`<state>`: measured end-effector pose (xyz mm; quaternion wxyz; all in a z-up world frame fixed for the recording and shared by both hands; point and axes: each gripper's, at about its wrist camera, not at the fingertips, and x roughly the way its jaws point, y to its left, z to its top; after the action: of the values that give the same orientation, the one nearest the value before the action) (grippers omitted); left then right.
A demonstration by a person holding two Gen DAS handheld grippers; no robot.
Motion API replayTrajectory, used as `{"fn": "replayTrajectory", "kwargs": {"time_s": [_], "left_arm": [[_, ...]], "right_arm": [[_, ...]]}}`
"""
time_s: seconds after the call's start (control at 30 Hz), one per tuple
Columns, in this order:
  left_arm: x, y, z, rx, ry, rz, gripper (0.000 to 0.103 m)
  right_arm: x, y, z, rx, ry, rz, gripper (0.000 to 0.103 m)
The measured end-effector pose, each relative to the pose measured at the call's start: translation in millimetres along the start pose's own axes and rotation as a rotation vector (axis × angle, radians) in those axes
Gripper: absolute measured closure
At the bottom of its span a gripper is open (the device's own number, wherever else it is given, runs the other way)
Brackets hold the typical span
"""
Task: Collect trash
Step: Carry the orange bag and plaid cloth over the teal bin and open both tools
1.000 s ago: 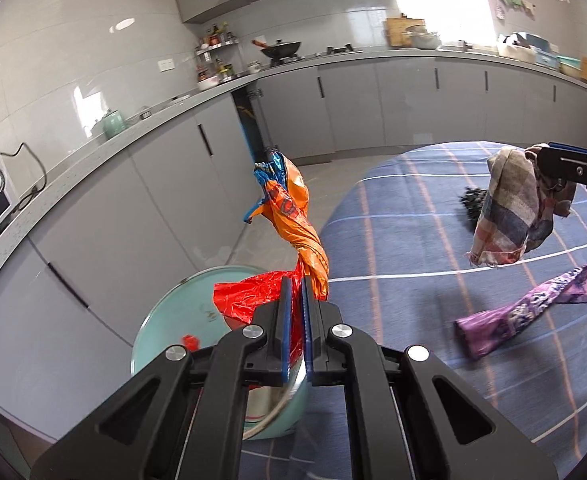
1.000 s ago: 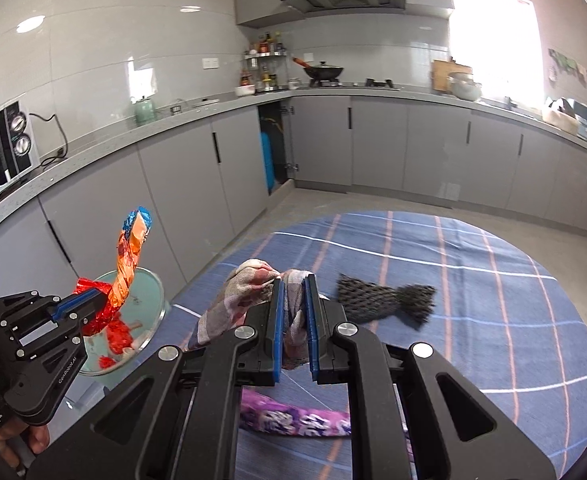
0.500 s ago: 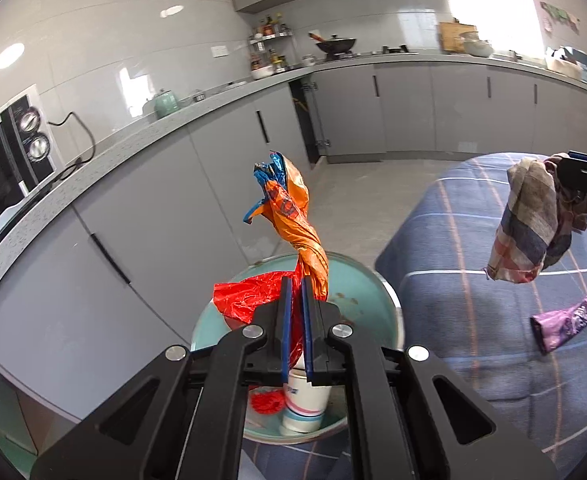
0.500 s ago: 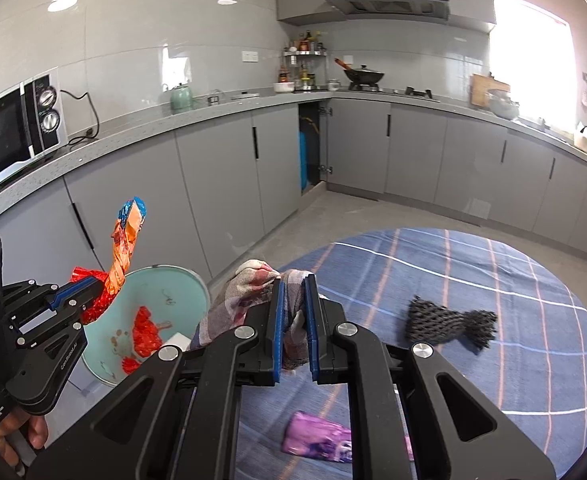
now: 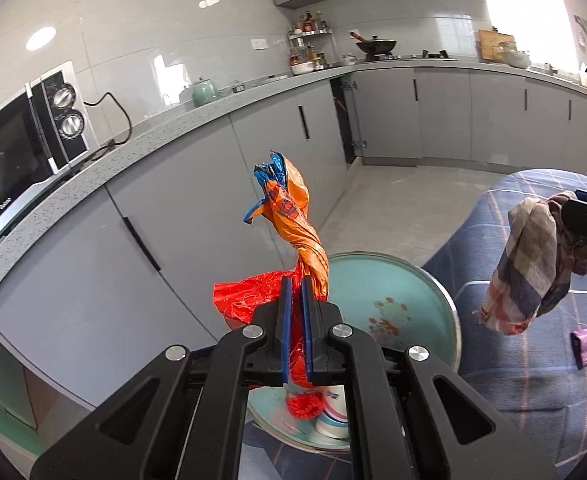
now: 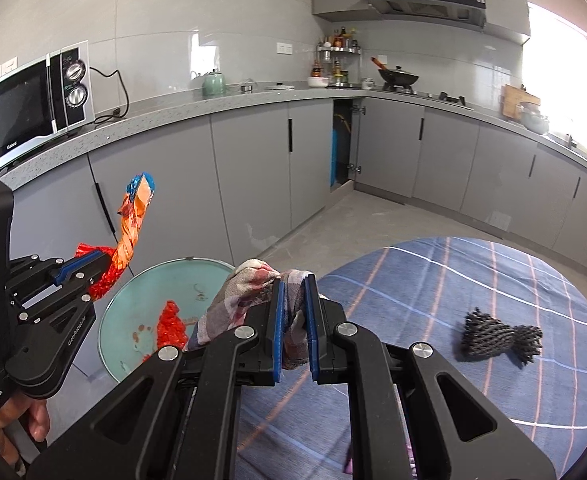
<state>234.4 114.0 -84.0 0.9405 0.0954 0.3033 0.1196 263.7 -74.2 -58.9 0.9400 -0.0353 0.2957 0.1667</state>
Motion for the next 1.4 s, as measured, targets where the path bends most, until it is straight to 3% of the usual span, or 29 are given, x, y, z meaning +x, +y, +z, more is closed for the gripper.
{"fn": "replayTrajectory", "kwargs": {"time_s": [0.63,1.03,1.4], "left_arm": [[20,22,-3,-0.037,0.031,0.059,0.097],[22,18,-6,0.038,0.004,0.261,0.097],[30,25,-9,0.02,0.031,0.281,0.097]], "right_arm": [[24,21,-1,-0.036,0.026,0.051,0.092],[31,29,-3,-0.045,0.035,0.054,0.092],[45,39,-6,-0.066,0.054,0.051,0.092]]}}
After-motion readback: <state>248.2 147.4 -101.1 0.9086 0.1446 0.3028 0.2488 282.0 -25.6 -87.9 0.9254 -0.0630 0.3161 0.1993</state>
